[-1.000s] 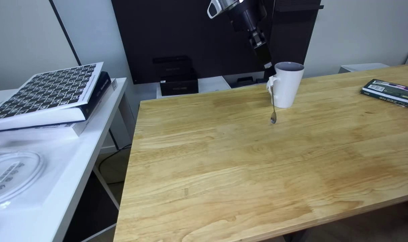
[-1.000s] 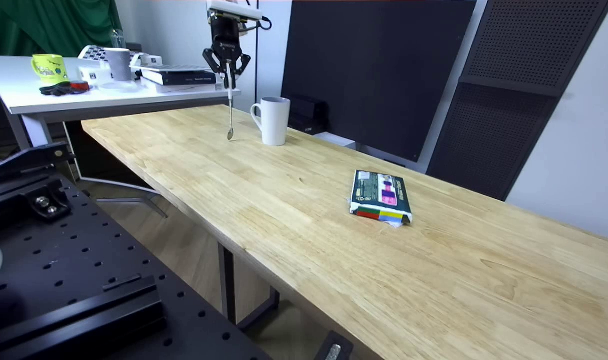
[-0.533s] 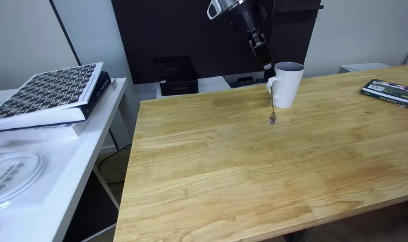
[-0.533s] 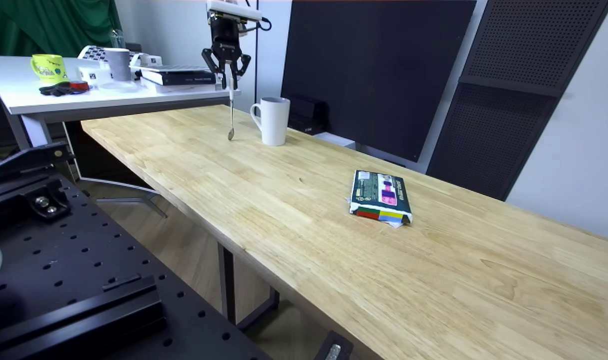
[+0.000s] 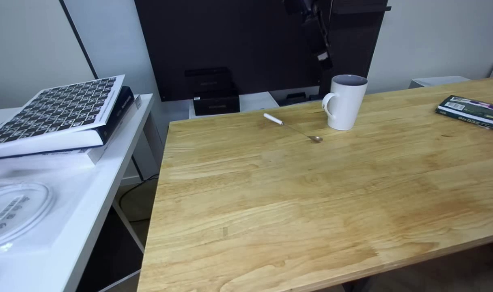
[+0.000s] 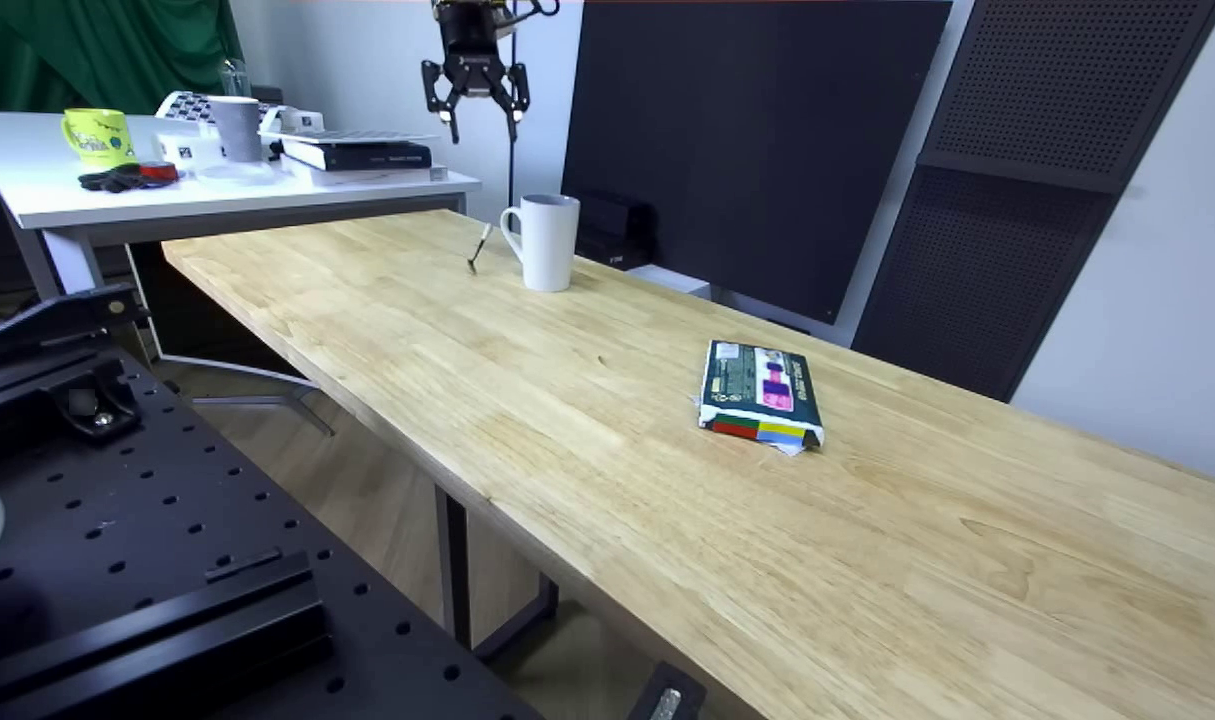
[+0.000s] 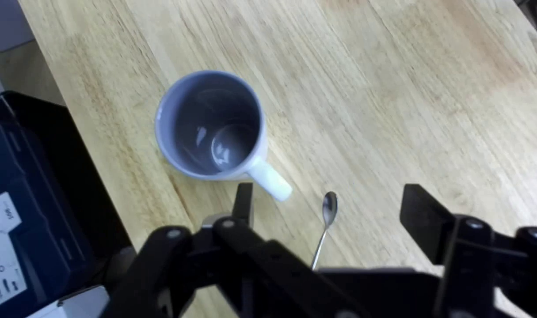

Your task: Put the spoon on the table

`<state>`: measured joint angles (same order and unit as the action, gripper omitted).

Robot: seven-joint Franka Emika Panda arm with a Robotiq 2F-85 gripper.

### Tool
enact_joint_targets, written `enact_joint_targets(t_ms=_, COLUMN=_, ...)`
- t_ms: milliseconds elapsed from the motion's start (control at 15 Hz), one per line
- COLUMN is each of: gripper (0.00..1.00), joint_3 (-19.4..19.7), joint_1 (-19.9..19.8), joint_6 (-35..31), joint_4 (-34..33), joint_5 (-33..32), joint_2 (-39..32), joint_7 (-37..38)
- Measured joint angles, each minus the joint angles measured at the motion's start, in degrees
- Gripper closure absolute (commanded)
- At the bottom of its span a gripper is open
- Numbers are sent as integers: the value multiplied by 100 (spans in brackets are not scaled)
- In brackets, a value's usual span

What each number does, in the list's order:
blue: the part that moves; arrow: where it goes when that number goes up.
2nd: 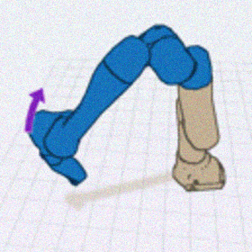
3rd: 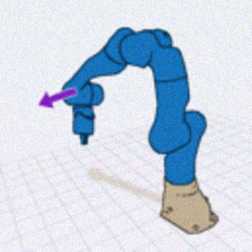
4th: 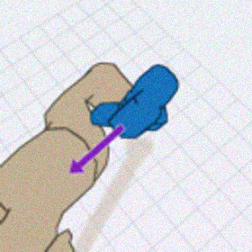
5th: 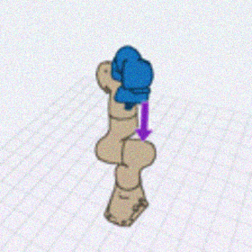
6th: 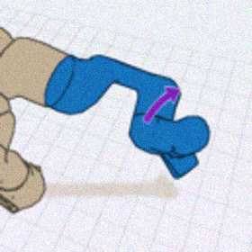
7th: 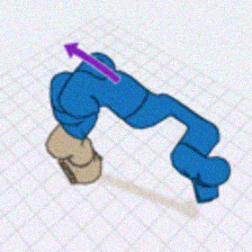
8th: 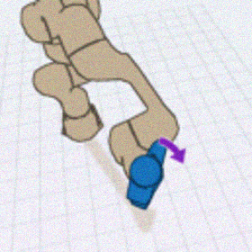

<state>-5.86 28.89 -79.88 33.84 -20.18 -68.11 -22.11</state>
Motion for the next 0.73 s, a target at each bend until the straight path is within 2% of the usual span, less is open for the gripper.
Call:
enact_joint_targets(t_ms=333, gripper=0, joint_3=52, joint_1=-192, joint_6=123, joint_4=-234, joint_5=150, joint_2=318, joint_7=920)
enact_joint_targets(t_ms=733, gripper=0, joint_3=43, joint_1=-442, joint_6=-113, joint_4=-323, joint_5=478, joint_2=451, joint_7=2074)
